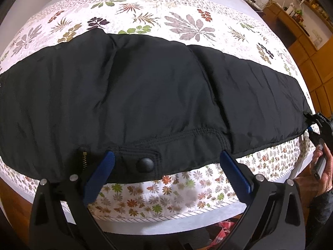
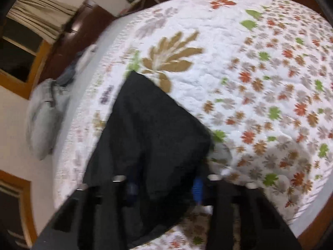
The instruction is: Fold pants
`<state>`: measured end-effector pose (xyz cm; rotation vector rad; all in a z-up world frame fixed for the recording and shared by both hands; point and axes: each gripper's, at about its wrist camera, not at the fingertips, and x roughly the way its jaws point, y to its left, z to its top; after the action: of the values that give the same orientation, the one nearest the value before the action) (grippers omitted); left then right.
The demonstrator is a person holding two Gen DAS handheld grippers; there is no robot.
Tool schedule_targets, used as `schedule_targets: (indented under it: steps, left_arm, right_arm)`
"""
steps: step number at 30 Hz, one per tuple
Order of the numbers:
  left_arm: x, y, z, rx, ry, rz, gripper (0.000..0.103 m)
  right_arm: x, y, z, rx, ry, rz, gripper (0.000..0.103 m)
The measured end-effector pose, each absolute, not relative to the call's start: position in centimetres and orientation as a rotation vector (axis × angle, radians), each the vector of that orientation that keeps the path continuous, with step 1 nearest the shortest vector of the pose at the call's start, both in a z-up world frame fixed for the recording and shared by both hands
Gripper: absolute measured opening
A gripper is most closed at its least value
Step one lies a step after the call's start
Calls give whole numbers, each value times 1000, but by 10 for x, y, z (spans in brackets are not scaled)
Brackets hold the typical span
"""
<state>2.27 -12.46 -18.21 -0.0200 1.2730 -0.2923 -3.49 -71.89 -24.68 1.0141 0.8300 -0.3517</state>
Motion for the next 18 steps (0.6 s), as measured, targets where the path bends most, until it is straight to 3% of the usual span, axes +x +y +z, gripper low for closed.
schedule_targets:
  steps: [5, 10, 18]
  left_arm:
    - [20, -127, -178, -15, 1265, -302, 100]
    - [19, -125, -172, -24, 1252, -301, 100]
    - [15, -122, -170, -40, 1245, -313, 100]
  right_arm:
    - [-44, -718, -226, 1033, 768, -290, 20]
    - [-65, -719, -207, 1065, 729, -288, 18]
    - [-69, -723, -217, 1012, 838, -414, 19]
